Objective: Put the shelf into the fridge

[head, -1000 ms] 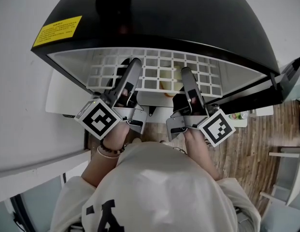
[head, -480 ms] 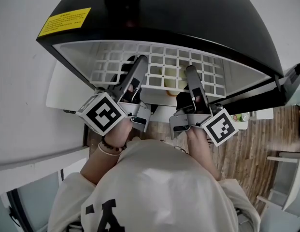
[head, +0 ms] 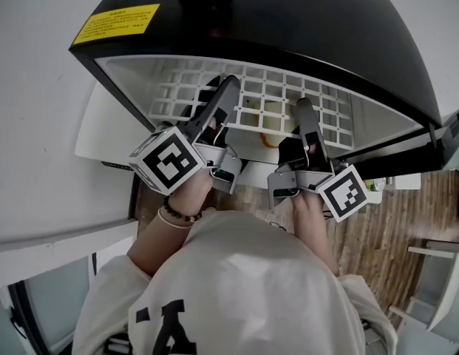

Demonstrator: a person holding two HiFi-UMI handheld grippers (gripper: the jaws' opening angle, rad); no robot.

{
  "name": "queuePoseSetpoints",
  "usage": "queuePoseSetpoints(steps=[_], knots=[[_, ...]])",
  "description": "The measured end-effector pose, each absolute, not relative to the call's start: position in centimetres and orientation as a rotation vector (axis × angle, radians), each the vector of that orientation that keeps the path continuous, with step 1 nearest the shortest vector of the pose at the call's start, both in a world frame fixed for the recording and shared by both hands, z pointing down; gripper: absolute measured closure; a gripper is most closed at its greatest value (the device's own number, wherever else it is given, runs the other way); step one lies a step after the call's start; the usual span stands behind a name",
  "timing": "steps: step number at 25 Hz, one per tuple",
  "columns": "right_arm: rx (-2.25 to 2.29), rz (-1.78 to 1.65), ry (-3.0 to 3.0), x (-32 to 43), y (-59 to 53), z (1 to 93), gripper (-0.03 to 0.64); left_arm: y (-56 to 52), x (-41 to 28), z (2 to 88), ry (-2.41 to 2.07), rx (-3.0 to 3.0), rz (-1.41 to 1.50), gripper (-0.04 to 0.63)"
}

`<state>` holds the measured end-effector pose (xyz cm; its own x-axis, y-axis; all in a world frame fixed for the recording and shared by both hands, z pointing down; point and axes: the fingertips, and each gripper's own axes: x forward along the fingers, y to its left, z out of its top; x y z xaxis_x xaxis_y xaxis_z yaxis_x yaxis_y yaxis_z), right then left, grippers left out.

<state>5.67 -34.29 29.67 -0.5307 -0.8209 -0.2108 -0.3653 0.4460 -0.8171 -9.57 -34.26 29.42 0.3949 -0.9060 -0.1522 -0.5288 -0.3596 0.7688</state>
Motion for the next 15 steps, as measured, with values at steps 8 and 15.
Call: queuePoseSetpoints(steps=[8,15], knots=[[-0.975,-0.950,2.093,5.8,-34.0,29.5,0.483,-34.0,-9.4,29.2,-1.215,2.055,-0.779,0.428],[-0.972,-0.889,2.087,5.9,-31.4,28.9,0.483,-31.7,-9.3,28.5,-1.184,2.106,-0.814,0.428]])
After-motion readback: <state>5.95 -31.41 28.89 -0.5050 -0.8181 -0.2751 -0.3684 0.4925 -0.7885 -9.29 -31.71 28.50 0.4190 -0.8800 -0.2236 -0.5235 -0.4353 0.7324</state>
